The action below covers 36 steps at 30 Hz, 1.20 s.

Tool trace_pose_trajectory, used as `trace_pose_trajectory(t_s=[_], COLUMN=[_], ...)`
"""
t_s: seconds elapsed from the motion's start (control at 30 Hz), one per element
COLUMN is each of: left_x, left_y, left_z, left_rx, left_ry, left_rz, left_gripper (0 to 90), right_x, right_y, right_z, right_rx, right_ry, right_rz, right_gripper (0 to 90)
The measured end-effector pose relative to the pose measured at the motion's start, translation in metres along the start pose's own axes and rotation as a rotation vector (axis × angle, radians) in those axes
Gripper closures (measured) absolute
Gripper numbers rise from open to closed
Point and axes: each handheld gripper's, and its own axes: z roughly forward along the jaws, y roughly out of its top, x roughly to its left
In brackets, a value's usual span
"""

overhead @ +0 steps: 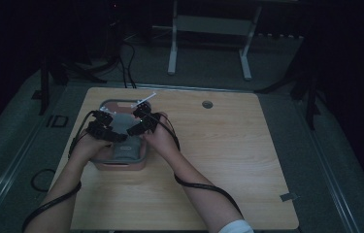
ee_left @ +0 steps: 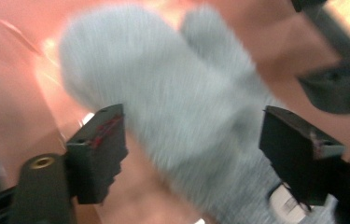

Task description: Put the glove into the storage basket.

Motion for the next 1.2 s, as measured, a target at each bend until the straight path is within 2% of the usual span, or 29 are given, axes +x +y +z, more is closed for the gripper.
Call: trace_pose_trajectory(t_s=[0.07, 0.17, 0.2, 0.27, 0.33, 0.43, 0.5, 0.77, 0.87, 1.0, 1.2], left_x=[0.000, -0.001, -0.002, -0.006, -0.011, -0.021, -0.026, -0.050, -0.057, -0.074, -0.101], left_y=[-0.003, -0.007, -0.008, -0.010, -0.012, -0.015, -0.016, -0.018, -0.018, -0.018, -0.016], left_z=[-0.007, -0.015, -0.018, -0.022, -0.026, -0.028, -0.028, -0.027, -0.027, -0.024, -0.022], left_rx=[-0.062, -0.147, -0.163, -0.203, -0.232, -0.257, -0.280, -0.327, -0.337, -0.344, -0.365], left_ry=[0.010, 0.015, 0.014, 0.022, 0.027, 0.043, 0.043, -0.035, -0.049, -0.086, -0.141], left_rz=[0.004, -0.014, -0.019, -0.003, 0.010, 0.044, 0.065, 0.096, 0.116, 0.144, 0.179], left_gripper=[14.9, 13.2, 12.0, 11.5, 11.5, 11.5, 11.5, 11.5, 11.5, 11.5, 11.5], right_x=[-0.002, -0.005, -0.006, -0.008, -0.010, -0.013, -0.014, -0.025, -0.028, -0.038, -0.047], right_y=[-0.001, -0.004, -0.005, -0.009, -0.014, -0.022, -0.029, -0.056, -0.063, -0.081, -0.104], right_z=[-0.007, -0.013, -0.015, -0.018, -0.020, -0.023, -0.025, -0.047, -0.055, -0.078, -0.099], right_rx=[-0.010, -0.040, -0.051, -0.062, -0.074, -0.079, -0.104, -0.142, -0.149, -0.174, -0.190], right_ry=[0.045, 0.077, 0.083, 0.111, 0.104, 0.099, 0.108, 0.130, 0.121, 0.114, 0.104], right_rz=[-0.021, -0.031, -0.040, -0.064, -0.088, -0.112, -0.119, -0.160, -0.175, -0.180, -0.188], right_gripper=[20.6, 17.3, 16.0, 14.8, 14.8, 14.8, 14.9, 14.3, 14.3, 14.4, 14.3])
